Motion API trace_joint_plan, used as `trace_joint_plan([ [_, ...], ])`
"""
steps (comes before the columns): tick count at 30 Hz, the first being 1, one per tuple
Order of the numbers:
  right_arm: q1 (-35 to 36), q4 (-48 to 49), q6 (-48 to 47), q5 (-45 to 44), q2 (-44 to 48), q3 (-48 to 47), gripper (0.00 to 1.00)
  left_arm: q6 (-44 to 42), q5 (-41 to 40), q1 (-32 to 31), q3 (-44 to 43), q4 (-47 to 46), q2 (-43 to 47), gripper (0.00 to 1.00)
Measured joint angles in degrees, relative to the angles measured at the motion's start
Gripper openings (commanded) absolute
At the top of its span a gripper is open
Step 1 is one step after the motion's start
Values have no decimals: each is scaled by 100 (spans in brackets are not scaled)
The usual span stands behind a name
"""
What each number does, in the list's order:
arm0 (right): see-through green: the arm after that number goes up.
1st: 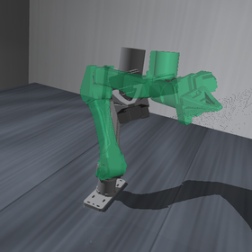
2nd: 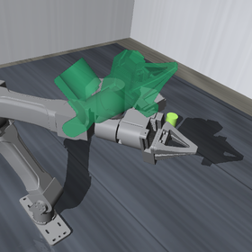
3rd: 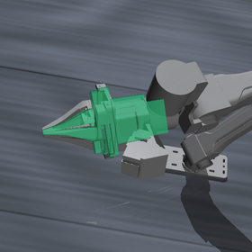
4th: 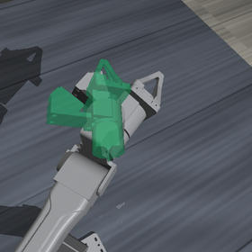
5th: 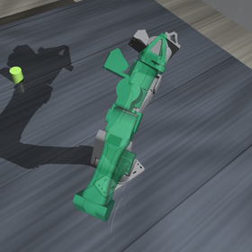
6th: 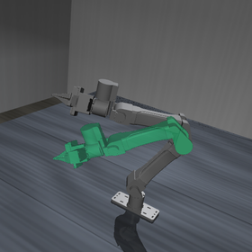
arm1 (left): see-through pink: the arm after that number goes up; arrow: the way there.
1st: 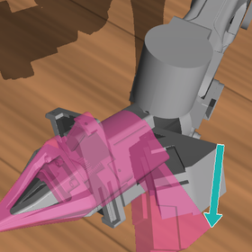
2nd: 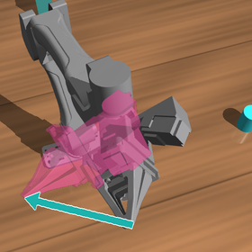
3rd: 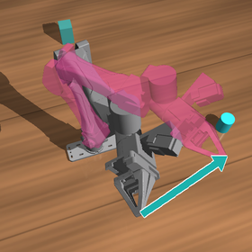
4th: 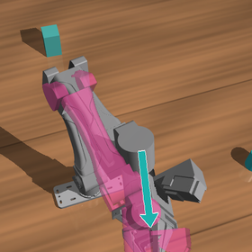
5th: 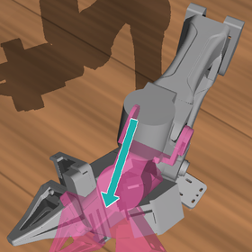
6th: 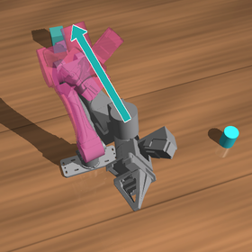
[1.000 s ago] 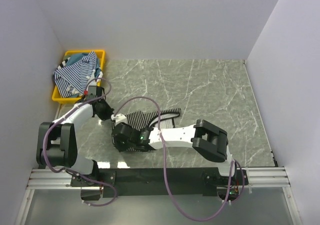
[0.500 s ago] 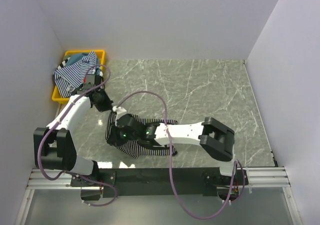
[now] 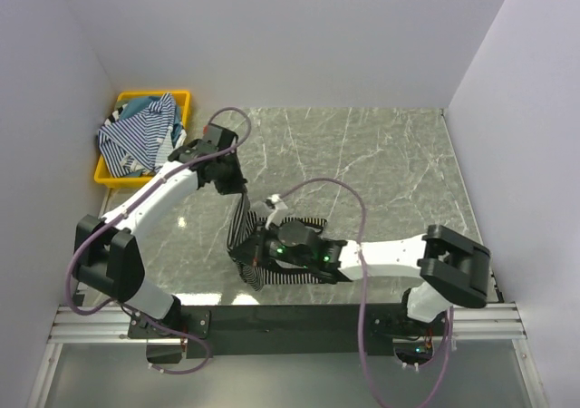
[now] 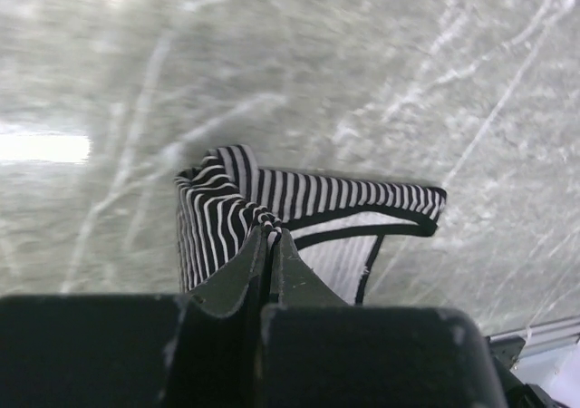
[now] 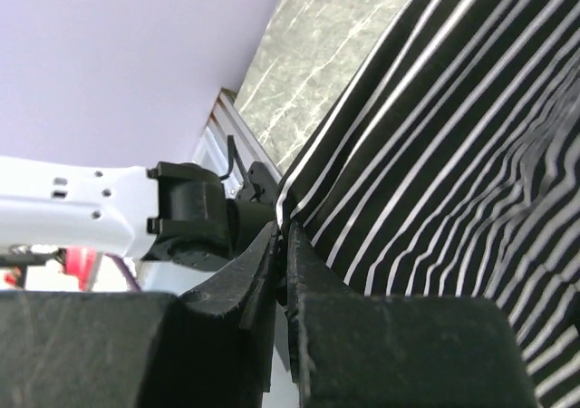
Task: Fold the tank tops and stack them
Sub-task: Fold the tank top
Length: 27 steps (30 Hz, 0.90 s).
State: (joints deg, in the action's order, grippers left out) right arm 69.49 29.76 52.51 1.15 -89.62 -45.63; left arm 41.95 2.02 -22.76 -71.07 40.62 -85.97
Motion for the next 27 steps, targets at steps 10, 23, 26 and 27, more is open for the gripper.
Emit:
trace_joint_plan([
  [10, 0, 839, 708, -807, 1600, 1971, 10, 391, -118, -1091, -758, -59, -800, 1],
  [23, 356, -273, 1720, -2365, 4846, 4013, 11, 850, -199, -2264, -1882, -435, -2107, 2],
  [26, 509, -824, 1945, -2592, 5396, 4188, 11, 905, -201, -2459, -1996, -588, -2310, 2],
  [27, 553, -1010, 2020, -2660, 5569, 4225, 11, 940, -205, -2516, -2022, -623, -2361, 2],
])
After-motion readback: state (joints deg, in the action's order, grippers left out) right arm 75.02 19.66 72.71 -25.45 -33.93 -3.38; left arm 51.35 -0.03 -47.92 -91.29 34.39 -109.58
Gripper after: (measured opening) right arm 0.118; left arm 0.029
